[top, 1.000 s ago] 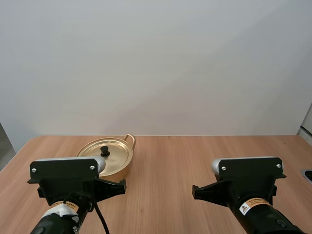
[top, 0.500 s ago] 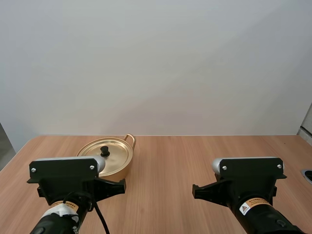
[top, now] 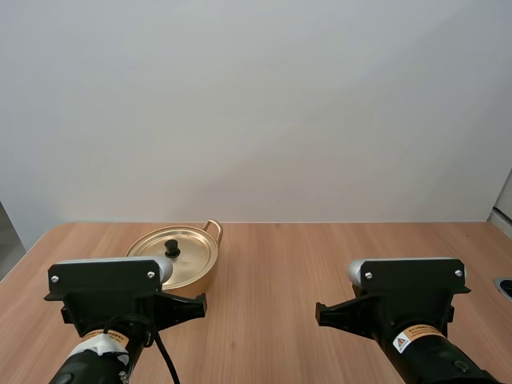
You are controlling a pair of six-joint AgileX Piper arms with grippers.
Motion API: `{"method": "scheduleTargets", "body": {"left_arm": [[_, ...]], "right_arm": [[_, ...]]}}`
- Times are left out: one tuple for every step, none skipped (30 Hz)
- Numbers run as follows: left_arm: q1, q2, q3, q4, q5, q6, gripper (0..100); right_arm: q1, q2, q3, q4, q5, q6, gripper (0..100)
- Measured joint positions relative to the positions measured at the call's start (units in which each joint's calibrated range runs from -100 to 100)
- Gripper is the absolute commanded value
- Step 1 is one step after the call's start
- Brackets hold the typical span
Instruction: Open the pot, put the car inside, and close it
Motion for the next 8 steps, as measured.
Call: {"method": "scheduleTargets", "body": {"left_arm": [[0.00, 0.0, 0.0, 0.0, 0.0, 0.0, 0], [0.00, 0.0, 0.0, 0.0, 0.0, 0.0, 0], [0.00, 0.0, 0.0, 0.0, 0.0, 0.0, 0], [0.00, 0.0, 0.0, 0.0, 0.0, 0.0, 0], [0.00, 0.0, 0.0, 0.0, 0.0, 0.0, 0], [0.00, 0.0, 0.0, 0.0, 0.0, 0.0, 0], [0.00, 0.0, 0.0, 0.0, 0.0, 0.0, 0], [0.00, 0.0, 0.0, 0.0, 0.0, 0.0, 0]], "right_arm": [[0.0, 0.0, 0.0, 0.0, 0.0, 0.0, 0], [0.0, 0.0, 0.0, 0.0, 0.0, 0.0, 0], [0.0, 0.0, 0.0, 0.0, 0.0, 0.0, 0], [0.0, 0.0, 0.0, 0.0, 0.0, 0.0, 0], [0.0, 0.0, 0.0, 0.0, 0.0, 0.0, 0], [0.0, 0.0, 0.0, 0.0, 0.0, 0.0, 0], [0.0, 0.0, 0.0, 0.1, 0.0, 0.0, 0], [0.0, 0.0, 0.0, 0.1, 0.0, 0.0, 0]]}}
